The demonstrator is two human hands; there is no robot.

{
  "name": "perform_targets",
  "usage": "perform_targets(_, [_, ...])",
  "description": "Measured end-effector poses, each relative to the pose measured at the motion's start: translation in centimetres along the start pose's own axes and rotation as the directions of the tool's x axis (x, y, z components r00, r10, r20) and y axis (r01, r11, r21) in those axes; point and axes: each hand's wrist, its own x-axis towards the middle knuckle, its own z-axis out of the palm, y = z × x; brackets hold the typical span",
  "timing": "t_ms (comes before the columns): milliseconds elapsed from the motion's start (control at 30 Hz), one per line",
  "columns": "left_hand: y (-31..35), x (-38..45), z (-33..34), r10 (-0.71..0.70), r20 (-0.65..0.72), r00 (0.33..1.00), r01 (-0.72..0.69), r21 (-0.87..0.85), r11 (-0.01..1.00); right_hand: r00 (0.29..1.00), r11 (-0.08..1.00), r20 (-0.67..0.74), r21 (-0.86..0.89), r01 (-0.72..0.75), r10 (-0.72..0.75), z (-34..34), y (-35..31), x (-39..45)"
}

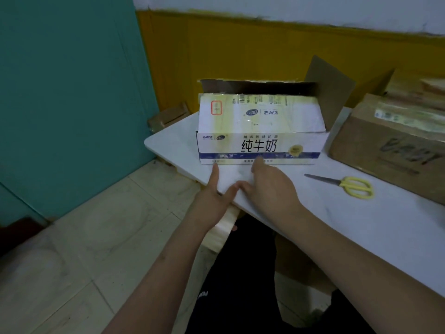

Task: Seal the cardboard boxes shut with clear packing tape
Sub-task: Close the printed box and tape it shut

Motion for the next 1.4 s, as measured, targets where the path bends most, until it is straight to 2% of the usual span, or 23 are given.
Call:
perform_targets(100, [0.2, -0.1, 0.7, -0.005, -0.096, 0.995, 0.012, 0.07, 0.997, 0.991, 0.984, -0.023, -0.121, -0.131, 0.129, -1.2, 1.5, 0.3])
perform_targets(133, [0.4, -0.2, 0.7, -0.005, -0.12, 0.993, 0.022, 0.14, 0.99, 0.992, 0.982, -0.006, -0.146, -0.124, 0.124, -1.4, 1.8, 0.3])
perform_targets(200, [1.3, -0.9, 0.2, -0.024, -0.138, 0.99, 0.068, 0.327, 0.943, 1.0, 0.988, -0.017, -0.154, -0.017, 0.015, -1.4, 2.3, 0.1])
perform_targets(267, [3.1, -1.9, -1.0, -0.004, -0.135, 0.991, 0.067, 0.465, 0.883, 0.971, 0.989, -0.199, -0.095, 0.112, -0.129, -2.3, 3.2, -0.1])
perform_targets(333, [4.7, -2.5, -3.1, 0.092, -0.217, 0.972, 0.013, 0.441, 0.897, 0.884, 0.978, -0.419, -0.102, 0.179, -0.206, -3.4, 5.0, 0.6])
perform_targets(400, [6.3, -1.5, -4.8, 0.284, -0.393, 0.875, -0.136, 0.363, 0.922, 0.844, 0.97, -0.487, -0.193, 0.146, -0.224, -4.7, 7.8, 1.8])
perform_targets(467, [7.4, 0.5, -5.6, 0.43, -0.514, 0.742, -0.28, 0.345, 0.896, 0.88, 0.961, -0.424, -0.252, 0.112, -0.214, -5.2, 9.8, 2.6])
perform_targets(500, [8.0, 1.5, -5.6, 0.482, -0.517, 0.707, -0.329, 0.363, 0.872, 0.899, 0.958, -0.384, -0.266, 0.107, -0.208, -4.9, 10.3, 2.8])
perform_targets(567, [9.1, 3.9, -5.2, 0.577, -0.461, 0.674, -0.396, 0.434, 0.809, 0.924, 0.964, -0.335, -0.243, 0.105, -0.185, -4.0, 10.9, 2.7])
perform_targets(633, [10.7, 6.3, -4.8, 0.674, -0.35, 0.65, -0.452, 0.535, 0.714, 0.92, 0.976, -0.356, -0.197, 0.097, -0.164, -3.6, 11.0, 2.4])
perform_targets(667, [11.7, 7.5, -4.6, 0.698, -0.272, 0.662, -0.48, 0.562, 0.674, 0.903, 0.976, -0.391, -0.189, 0.107, -0.175, -3.9, 11.1, 2.3])
perform_targets(767, [14.4, 10.8, -4.1, 0.586, 0.017, 0.81, -0.447, 0.665, 0.598, 0.754, 0.973, -0.618, -0.185, 0.137, -0.223, -5.7, 11.2, 2.5])
perform_targets(800, [15.1, 11.5, -3.9, 0.507, 0.09, 0.857, -0.414, 0.704, 0.576, 0.712, 0.987, -0.684, -0.128, 0.101, -0.162, -6.9, 10.9, 2.9])
perform_targets(833, [15.9, 12.0, -3.8, 0.451, 0.14, 0.881, -0.405, 0.716, 0.569, 0.705, 0.998, -0.707, -0.019, 0.057, -0.053, -8.3, 10.6, 3.4])
perform_targets(867, [16.6, 12.1, -3.9, 0.441, 0.171, 0.881, -0.421, 0.707, 0.568, 0.736, 0.991, -0.673, 0.131, 0.017, 0.076, -9.7, 10.2, 3.9])
perform_targets(933, [18.1, 11.8, -4.4, 0.549, 0.184, 0.815, -0.503, 0.695, 0.514, 0.838, 0.909, -0.472, 0.411, -0.067, 0.274, -12.6, 9.8, 5.7])
perform_targets(967, [18.9, 11.0, -4.8, 0.612, 0.199, 0.766, -0.537, 0.721, 0.438, 0.879, 0.877, -0.364, 0.467, -0.113, 0.308, -14.0, 9.8, 6.7])
perform_targets(1033, [20.4, 9.1, -5.9, 0.638, 0.274, 0.72, -0.564, 0.766, 0.308, 0.944, 0.901, -0.195, 0.4, -0.17, 0.265, -16.5, 10.1, 8.5])
perform_targets(1067, [20.7, 8.3, -6.3, 0.605, 0.305, 0.736, -0.578, 0.748, 0.325, 0.967, 0.912, -0.1, 0.366, -0.184, 0.235, -17.6, 10.3, 9.0])
perform_targets(1133, [21.0, 7.5, -6.9, 0.483, 0.37, 0.794, -0.6, 0.606, 0.522, 0.973, 0.891, 0.109, 0.391, -0.23, 0.203, -19.3, 10.6, 9.7])
perform_targets(1167, [21.3, 7.2, -7.2, 0.455, 0.394, 0.799, -0.602, 0.521, 0.605, 0.961, 0.869, 0.199, 0.422, -0.259, 0.19, -19.8, 10.9, 9.9])
perform_targets(1300, [21.9, 6.8, -7.5, 0.473, 0.478, 0.74, -0.652, 0.336, 0.68, 0.904, 0.789, 0.406, 0.509, -0.344, 0.132, -21.5, 11.6, 10.0])
perform_targets(1400, [22.4, 6.0, -5.6, 0.329, 0.678, 0.657, -0.652, 0.292, 0.7, 0.889, 0.789, 0.429, 0.485, -0.376, 0.16, -21.8, 11.4, 10.6])
